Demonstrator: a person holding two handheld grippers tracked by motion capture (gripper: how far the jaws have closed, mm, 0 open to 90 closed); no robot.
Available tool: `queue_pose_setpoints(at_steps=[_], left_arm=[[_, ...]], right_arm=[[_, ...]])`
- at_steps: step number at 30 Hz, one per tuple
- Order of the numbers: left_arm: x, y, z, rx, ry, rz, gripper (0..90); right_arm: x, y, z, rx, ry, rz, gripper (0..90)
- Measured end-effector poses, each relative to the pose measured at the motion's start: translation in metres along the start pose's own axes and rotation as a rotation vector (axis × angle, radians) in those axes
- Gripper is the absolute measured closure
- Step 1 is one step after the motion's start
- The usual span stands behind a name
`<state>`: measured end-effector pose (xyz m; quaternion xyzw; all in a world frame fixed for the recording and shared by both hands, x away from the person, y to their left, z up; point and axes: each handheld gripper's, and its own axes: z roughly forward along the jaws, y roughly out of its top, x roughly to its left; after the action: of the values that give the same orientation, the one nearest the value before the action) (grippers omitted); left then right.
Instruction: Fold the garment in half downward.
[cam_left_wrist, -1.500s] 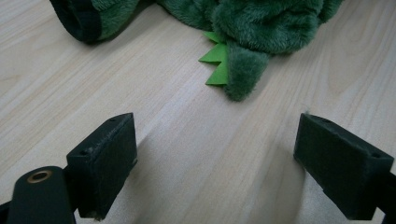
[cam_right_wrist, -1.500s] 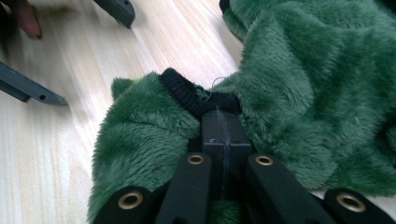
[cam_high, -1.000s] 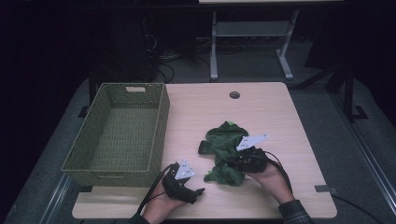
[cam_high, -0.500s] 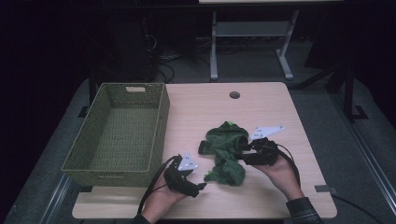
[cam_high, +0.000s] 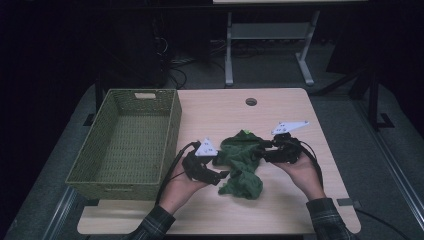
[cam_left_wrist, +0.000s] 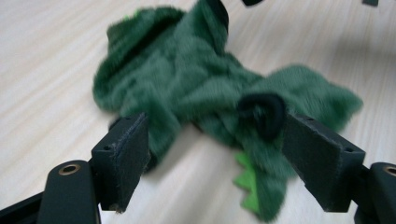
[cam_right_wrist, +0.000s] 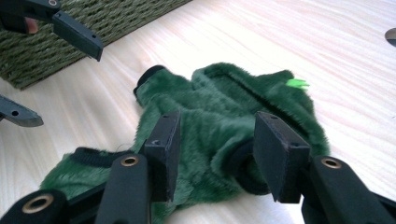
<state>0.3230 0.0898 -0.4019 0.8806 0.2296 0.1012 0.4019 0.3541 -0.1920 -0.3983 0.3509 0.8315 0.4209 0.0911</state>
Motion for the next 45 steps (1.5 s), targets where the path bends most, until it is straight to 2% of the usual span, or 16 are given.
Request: queue_pose_setpoints(at_steps=[4,11,16,20,27,30,35,39,41,45], left_arm=[[0.007,0.016,0.008,-0.005,0.009,0.024,27.8],[0.024,0.04,0.028,-0.007,0.023,0.035,36.5],[0.038,0.05,0.043,0.002,0.014,0.037,42.7],[0.049,0.054,0.056,0.03,0.041,0.055,46.1],[0.074,0.044,0.075,0.077,0.057,0.024,47.8],[0.082,0.037,0.082,0.097,0.048,0.002,47.3],[0.087,0.027,0.092,0.13,0.033,-0.011,46.4],[0.092,0.021,0.096,0.137,0.03,-0.034,46.6],[0.095,0.019,0.096,0.138,0.023,-0.048,48.3],[0.097,0.017,0.1,0.149,0.028,-0.042,53.6]], right_arm=[[-0.008,0.005,-0.001,-0.005,-0.012,0.003,50.7],[-0.026,0.01,-0.003,-0.021,-0.037,0.028,49.7],[-0.039,0.014,-0.003,-0.031,-0.069,0.048,50.3],[-0.051,0.012,0.003,-0.047,-0.073,0.077,51.0],[-0.065,0.003,0.026,0.012,-0.083,0.109,50.8],[-0.07,-0.001,0.037,0.049,-0.082,0.116,50.9],[-0.075,-0.007,0.05,0.095,-0.088,0.106,50.8],[-0.074,-0.01,0.057,0.134,-0.1,0.1,52.7],[-0.074,-0.011,0.06,0.142,-0.101,0.092,54.0],[-0.074,-0.012,0.064,0.155,-0.105,0.087,60.6]])
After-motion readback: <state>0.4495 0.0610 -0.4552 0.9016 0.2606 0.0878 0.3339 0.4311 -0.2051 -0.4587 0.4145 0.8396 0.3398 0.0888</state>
